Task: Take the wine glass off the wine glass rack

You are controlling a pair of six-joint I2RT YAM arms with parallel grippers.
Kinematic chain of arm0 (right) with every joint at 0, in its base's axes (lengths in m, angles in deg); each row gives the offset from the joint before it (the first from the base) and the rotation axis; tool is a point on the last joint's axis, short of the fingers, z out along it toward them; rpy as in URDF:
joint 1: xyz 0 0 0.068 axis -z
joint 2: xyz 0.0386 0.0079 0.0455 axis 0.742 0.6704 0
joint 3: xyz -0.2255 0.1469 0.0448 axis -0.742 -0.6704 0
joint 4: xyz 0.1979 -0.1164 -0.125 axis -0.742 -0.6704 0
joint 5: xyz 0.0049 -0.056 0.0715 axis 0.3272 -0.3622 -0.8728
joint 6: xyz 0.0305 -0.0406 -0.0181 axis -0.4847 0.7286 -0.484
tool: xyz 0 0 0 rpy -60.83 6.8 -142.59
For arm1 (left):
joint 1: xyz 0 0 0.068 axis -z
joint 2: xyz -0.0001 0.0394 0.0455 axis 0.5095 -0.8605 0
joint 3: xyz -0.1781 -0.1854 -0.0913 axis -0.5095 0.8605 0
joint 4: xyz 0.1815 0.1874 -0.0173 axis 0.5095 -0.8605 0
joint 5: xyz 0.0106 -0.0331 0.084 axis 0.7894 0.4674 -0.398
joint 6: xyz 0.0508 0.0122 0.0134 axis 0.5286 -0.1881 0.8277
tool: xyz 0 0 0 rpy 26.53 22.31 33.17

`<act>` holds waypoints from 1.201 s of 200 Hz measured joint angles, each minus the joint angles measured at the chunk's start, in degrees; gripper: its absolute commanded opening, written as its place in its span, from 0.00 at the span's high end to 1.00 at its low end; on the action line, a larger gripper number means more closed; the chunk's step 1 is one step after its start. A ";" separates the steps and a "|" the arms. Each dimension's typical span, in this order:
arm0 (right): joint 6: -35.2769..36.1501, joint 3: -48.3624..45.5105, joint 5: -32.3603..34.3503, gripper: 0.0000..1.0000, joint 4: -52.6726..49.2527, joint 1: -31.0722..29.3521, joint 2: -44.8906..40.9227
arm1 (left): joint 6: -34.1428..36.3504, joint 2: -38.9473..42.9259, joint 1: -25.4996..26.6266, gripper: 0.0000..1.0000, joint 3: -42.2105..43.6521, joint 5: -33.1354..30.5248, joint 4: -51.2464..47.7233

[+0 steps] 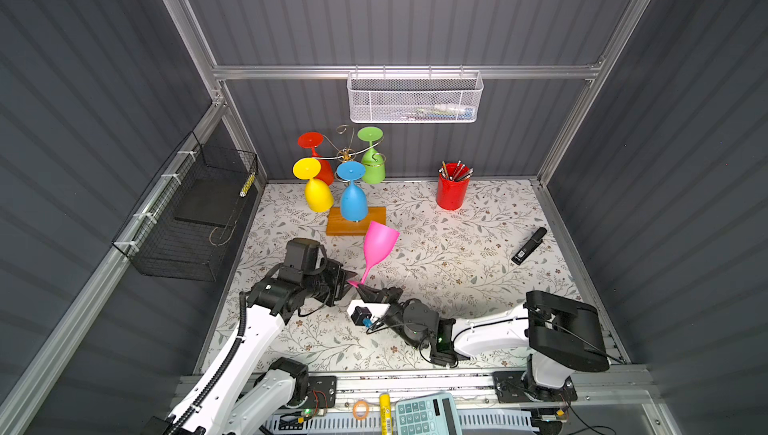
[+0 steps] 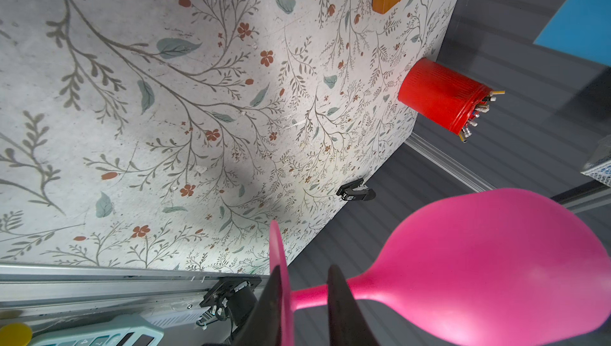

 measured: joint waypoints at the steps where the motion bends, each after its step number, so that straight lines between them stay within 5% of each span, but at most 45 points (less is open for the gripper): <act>1: 0.00 0.02 0.00 1.00 0.00 0.00 0.00 | 0.00 0.00 0.00 0.78 0.02 0.00 0.04; 114: 1.55 1.62 0.17 1.00 -1.33 -0.07 0.59 | -0.22 -0.26 0.00 1.00 0.63 -0.26 -0.20; 193: -0.15 1.05 1.09 0.47 -1.70 -0.07 -0.15 | -0.44 0.20 0.00 1.00 4.66 -0.61 2.86; 240: -5.70 -3.91 2.08 0.40 -6.97 -0.07 -9.20 | -0.68 1.73 0.00 1.00 9.55 -1.33 9.66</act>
